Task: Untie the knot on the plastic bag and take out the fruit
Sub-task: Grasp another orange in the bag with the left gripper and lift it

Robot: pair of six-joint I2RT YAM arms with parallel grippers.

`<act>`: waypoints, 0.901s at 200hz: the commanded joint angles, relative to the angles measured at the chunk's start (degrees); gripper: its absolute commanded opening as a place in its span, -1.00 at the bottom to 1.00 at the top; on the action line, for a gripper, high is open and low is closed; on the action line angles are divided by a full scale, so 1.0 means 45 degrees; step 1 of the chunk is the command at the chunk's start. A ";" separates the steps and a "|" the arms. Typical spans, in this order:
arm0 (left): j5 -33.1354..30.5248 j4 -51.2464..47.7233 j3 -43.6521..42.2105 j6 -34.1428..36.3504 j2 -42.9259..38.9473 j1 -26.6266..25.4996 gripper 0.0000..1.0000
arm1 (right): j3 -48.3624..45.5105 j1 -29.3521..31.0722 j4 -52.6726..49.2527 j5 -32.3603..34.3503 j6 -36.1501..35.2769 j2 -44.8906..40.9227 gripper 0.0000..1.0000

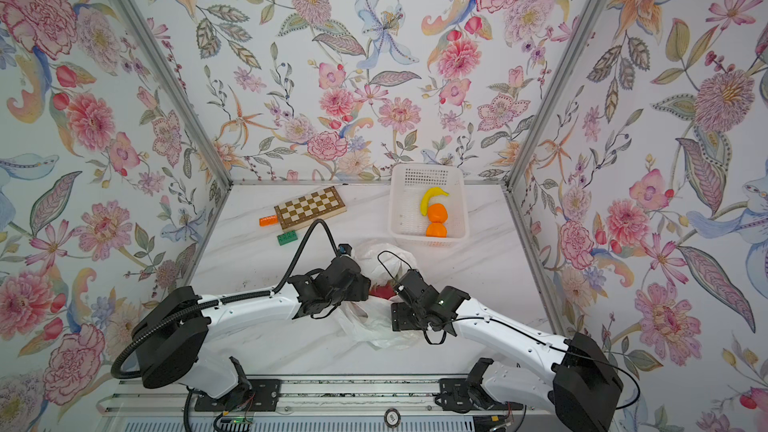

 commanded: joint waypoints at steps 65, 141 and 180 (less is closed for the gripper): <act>-0.0621 -0.1274 0.0897 0.0630 0.2033 0.0086 0.80 | 0.0479 0.0145 -0.0553 0.0204 0.0276 -0.0339 0.68; 0.0166 -0.0598 0.0770 0.0710 0.1667 0.0093 0.15 | 0.1170 -0.0167 -0.0734 0.0520 0.0510 -0.1780 0.85; 0.0390 -0.0210 0.0496 0.0691 0.1109 0.0072 0.07 | 0.1943 -0.0926 -0.0734 0.0393 0.0036 -0.2032 0.91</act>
